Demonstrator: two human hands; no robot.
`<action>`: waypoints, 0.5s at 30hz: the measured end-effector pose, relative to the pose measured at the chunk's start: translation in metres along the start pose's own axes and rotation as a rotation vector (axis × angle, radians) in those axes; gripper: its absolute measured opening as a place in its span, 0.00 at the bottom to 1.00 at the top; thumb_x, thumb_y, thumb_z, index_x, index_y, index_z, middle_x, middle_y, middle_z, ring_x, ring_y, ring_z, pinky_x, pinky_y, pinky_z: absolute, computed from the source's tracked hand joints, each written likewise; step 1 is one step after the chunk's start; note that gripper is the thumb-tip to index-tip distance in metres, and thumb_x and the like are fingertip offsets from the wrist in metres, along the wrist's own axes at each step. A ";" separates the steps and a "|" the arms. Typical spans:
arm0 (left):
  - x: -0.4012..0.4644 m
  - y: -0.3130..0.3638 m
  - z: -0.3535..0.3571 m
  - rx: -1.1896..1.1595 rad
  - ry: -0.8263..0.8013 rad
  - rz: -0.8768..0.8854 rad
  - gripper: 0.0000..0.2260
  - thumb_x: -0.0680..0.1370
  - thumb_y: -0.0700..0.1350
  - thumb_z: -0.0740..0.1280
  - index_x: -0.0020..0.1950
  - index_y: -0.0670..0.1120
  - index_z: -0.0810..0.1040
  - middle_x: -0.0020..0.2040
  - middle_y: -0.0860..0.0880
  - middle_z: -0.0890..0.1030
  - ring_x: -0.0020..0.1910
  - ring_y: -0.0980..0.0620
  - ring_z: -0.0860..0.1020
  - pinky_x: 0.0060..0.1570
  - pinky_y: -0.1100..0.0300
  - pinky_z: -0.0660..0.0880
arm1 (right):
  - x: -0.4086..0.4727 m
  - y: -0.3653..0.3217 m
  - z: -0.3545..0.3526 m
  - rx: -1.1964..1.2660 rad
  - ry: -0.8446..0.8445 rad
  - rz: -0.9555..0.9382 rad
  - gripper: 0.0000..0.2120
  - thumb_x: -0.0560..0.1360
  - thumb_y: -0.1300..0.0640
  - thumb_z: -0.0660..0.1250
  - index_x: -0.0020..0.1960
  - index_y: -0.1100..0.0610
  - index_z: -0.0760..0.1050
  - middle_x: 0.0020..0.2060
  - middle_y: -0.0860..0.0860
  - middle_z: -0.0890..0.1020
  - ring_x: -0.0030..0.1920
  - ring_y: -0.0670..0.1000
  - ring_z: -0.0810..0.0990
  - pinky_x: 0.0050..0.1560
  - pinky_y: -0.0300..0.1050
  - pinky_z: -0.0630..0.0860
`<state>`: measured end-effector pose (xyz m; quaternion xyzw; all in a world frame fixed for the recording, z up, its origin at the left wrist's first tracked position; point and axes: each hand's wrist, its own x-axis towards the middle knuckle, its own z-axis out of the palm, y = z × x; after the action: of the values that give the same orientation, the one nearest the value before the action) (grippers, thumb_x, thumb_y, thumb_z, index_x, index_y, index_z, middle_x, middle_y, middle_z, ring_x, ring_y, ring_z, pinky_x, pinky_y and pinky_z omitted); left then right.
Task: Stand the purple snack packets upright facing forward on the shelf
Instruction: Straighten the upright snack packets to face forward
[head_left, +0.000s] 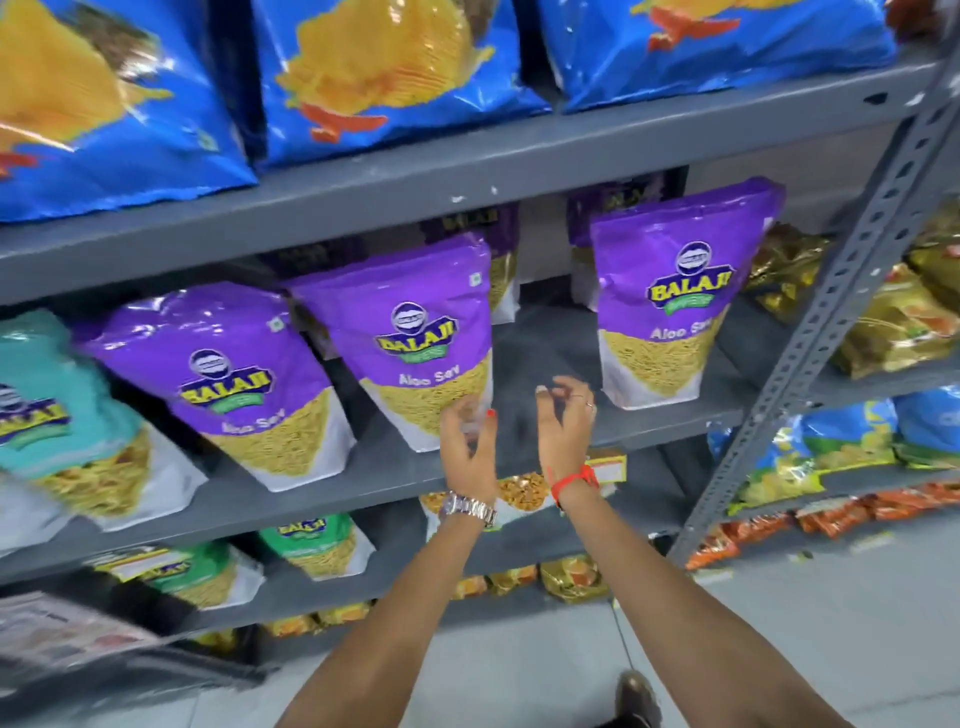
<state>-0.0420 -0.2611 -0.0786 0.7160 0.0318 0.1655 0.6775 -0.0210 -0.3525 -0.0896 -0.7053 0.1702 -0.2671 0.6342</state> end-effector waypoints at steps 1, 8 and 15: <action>0.003 0.001 -0.011 0.007 0.056 0.022 0.13 0.72 0.47 0.63 0.54 0.45 0.72 0.48 0.55 0.74 0.46 0.65 0.75 0.44 0.66 0.71 | 0.001 -0.004 0.010 0.050 -0.047 0.012 0.17 0.70 0.45 0.62 0.52 0.55 0.74 0.45 0.50 0.74 0.53 0.60 0.76 0.60 0.55 0.71; 0.047 0.015 -0.065 -0.075 0.284 -0.093 0.25 0.72 0.43 0.68 0.65 0.35 0.64 0.62 0.37 0.68 0.57 0.48 0.69 0.65 0.53 0.68 | 0.017 -0.027 0.061 0.236 -0.347 0.225 0.30 0.71 0.40 0.66 0.67 0.55 0.66 0.63 0.53 0.71 0.69 0.56 0.68 0.71 0.58 0.64; 0.083 0.031 -0.053 -0.247 0.159 -0.310 0.28 0.76 0.37 0.63 0.72 0.37 0.52 0.72 0.41 0.62 0.67 0.44 0.67 0.65 0.58 0.66 | 0.017 -0.032 0.060 0.296 -0.403 0.339 0.14 0.77 0.47 0.62 0.57 0.55 0.67 0.55 0.53 0.77 0.52 0.48 0.78 0.47 0.34 0.76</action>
<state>0.0161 -0.1904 -0.0305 0.5987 0.1745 0.1178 0.7728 0.0250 -0.3098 -0.0590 -0.6056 0.1155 -0.0336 0.7866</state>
